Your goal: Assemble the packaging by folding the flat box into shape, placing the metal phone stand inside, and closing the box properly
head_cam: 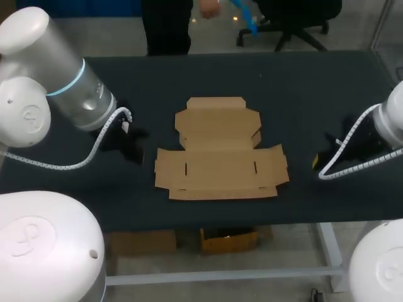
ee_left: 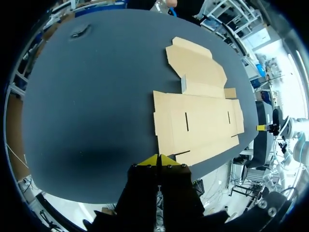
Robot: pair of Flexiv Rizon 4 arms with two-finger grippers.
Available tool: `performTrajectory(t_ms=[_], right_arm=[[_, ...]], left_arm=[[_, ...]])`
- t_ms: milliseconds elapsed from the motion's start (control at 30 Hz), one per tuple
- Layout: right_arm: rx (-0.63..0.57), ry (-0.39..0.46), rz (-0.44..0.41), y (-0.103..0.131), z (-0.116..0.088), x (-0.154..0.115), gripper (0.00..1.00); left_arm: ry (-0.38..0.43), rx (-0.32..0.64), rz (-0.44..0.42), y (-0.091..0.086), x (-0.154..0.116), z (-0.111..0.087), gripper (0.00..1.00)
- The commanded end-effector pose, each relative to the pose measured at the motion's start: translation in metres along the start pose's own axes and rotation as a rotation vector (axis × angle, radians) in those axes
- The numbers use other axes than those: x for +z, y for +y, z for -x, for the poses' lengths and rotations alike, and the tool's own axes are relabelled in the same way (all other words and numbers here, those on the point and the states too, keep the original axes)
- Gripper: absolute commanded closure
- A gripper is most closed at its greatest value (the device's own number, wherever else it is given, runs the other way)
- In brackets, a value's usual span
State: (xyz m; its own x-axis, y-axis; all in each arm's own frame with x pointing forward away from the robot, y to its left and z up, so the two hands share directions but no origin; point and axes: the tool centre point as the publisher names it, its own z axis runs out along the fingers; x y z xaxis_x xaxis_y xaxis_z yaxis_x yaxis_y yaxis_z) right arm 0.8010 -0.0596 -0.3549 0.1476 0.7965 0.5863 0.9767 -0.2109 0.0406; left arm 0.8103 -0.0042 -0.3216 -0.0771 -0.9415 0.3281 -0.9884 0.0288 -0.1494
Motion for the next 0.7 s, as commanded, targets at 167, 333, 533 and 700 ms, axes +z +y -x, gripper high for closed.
performTrajectory(t_ms=[167,333,533,700], right_arm=[[0.019,0.038,-0.004,-0.020,0.014,0.005,1.00],[0.018,0.042,-0.021,-0.030,0.014,0.015,1.00],[0.025,0.043,-0.032,-0.034,0.015,0.023,1.00],[0.033,0.049,-0.043,-0.034,0.017,0.027,1.00]], left_arm=[[0.042,-0.002,-0.015,0.026,0.008,0.003,1.00],[0.065,0.008,-0.001,0.036,0.015,-0.002,1.00],[0.096,0.010,0.020,0.043,0.025,-0.003,1.00],[0.110,0.003,0.036,0.046,0.030,-0.003,1.00]])
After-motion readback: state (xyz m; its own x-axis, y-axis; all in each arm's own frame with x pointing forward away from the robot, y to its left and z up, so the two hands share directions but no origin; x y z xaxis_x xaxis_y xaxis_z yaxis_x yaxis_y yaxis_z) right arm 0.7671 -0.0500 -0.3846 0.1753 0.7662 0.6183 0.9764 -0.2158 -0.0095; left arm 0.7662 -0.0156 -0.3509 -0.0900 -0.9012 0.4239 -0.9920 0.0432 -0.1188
